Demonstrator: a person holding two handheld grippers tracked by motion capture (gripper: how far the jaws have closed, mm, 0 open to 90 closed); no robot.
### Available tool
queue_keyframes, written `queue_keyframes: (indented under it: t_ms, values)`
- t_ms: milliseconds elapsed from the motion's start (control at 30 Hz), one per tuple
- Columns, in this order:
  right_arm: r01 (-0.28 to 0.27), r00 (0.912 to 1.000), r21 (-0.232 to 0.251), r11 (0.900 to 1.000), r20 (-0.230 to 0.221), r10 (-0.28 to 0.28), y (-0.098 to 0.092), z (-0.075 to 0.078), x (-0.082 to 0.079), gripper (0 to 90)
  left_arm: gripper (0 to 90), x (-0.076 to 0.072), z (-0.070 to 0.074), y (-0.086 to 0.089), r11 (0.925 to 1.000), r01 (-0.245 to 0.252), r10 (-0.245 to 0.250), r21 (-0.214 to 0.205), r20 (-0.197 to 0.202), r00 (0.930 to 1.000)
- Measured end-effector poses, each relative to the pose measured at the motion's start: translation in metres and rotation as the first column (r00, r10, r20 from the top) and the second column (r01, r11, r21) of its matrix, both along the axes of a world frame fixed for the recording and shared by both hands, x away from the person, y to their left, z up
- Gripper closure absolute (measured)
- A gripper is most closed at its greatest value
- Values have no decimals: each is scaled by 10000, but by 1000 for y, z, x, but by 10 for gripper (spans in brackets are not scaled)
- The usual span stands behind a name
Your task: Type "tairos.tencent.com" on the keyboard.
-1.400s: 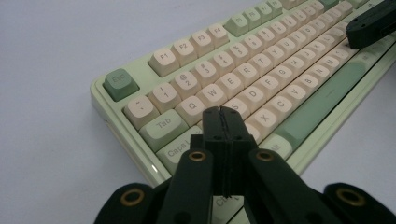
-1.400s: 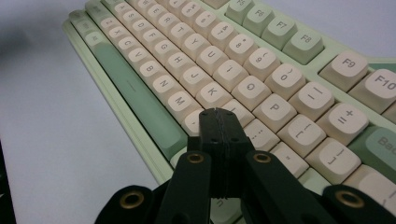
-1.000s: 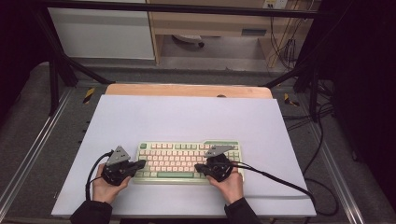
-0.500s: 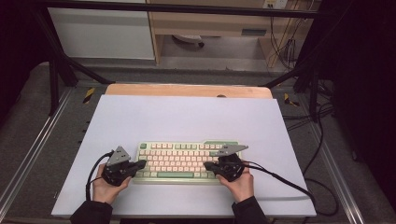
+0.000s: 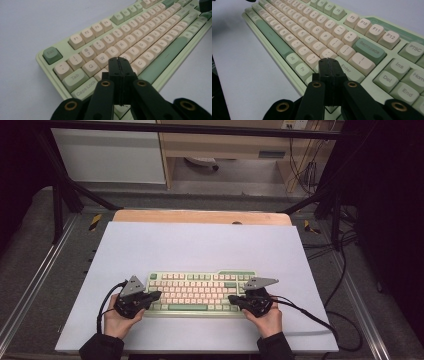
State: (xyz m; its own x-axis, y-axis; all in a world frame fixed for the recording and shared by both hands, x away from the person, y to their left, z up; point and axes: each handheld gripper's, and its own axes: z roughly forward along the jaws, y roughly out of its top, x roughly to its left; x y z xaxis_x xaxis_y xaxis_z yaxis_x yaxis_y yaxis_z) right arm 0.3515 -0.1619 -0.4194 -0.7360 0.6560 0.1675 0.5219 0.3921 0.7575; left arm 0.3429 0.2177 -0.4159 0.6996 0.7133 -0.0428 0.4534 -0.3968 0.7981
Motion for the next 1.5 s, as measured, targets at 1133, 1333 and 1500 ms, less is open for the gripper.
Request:
queue_keyframes:
  t_ms: [1133, 1333, 1500]
  values:
    - [80, 10000, 20, 10000, 46, -80, -12, 0, -4, 900, 898, 32, 3, -67, 9987, 311, -308, 393, -80, 9995]
    - [56, 10000, 44, 10000, 57, -57, -12, -1, -3, 900, 898, 35, -5, -72, 9976, 341, -334, 602, -132, 9994]
    - [71, 10000, 62, 10000, 39, -71, -13, -1, -4, 900, 899, 36, -7, -74, 9974, 350, -342, 635, -137, 9993]
